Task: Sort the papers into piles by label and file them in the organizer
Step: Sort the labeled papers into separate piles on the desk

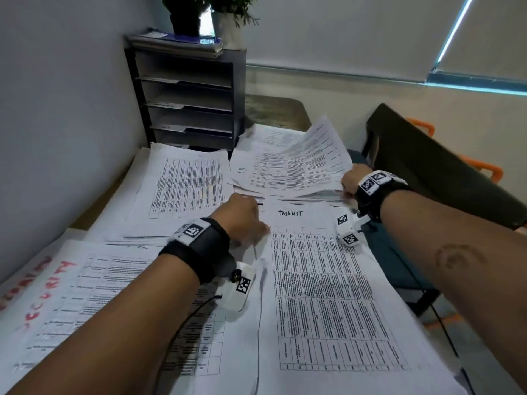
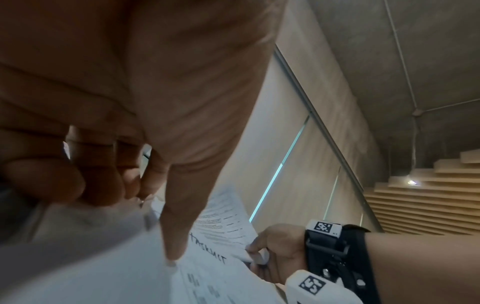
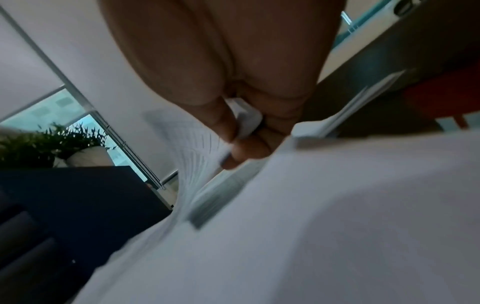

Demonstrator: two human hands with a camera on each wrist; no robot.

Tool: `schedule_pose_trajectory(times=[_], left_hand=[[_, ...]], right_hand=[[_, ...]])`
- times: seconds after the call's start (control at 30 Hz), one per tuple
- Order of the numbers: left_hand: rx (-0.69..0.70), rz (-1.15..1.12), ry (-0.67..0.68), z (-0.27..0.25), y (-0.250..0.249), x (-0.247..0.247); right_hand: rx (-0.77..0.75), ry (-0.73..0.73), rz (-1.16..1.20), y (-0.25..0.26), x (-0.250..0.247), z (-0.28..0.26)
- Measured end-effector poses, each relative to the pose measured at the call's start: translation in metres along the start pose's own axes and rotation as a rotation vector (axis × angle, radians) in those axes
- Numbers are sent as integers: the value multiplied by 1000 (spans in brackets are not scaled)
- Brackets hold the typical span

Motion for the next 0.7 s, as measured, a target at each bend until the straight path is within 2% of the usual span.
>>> schedule_pose_trajectory(times=[0.13, 0.23, 0.3, 0.37, 0.5, 0.57, 0.63, 0.7], left_hand=[[-13, 3, 7, 7, 10, 8], [42, -46, -58, 9, 7, 6], [41, -76, -119, 9, 6, 2], [36, -153, -161, 7, 4, -1], [179, -249, -142, 2, -12, -8], [223, -432, -110, -3, -23, -12], [198, -699, -73, -8, -30, -15], [185, -835, -79, -13, -35, -17]], right_hand=[[-63, -210, -301, 8, -18, -20], [-219, -292, -154, 12, -29, -56], [-245, -252, 30, -3, -30, -80], [-185, -148, 283, -25, -21, -102], [-97, -60, 519, -55, -10, -142], [-75, -60, 589, -65, -14, -151], [-80, -22, 653, -72, -15, -156], [-107, 25, 661, -74, -17, -162]])
Point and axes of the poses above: each hand's wrist, its own z-axis towards the middle knuckle, its own x-axis out of the palm, y = z × x, the point moved 6 cm from there along z, towards the middle knuckle, and after that the axes turned 4 degrees about -y, right-handed, at the moved point
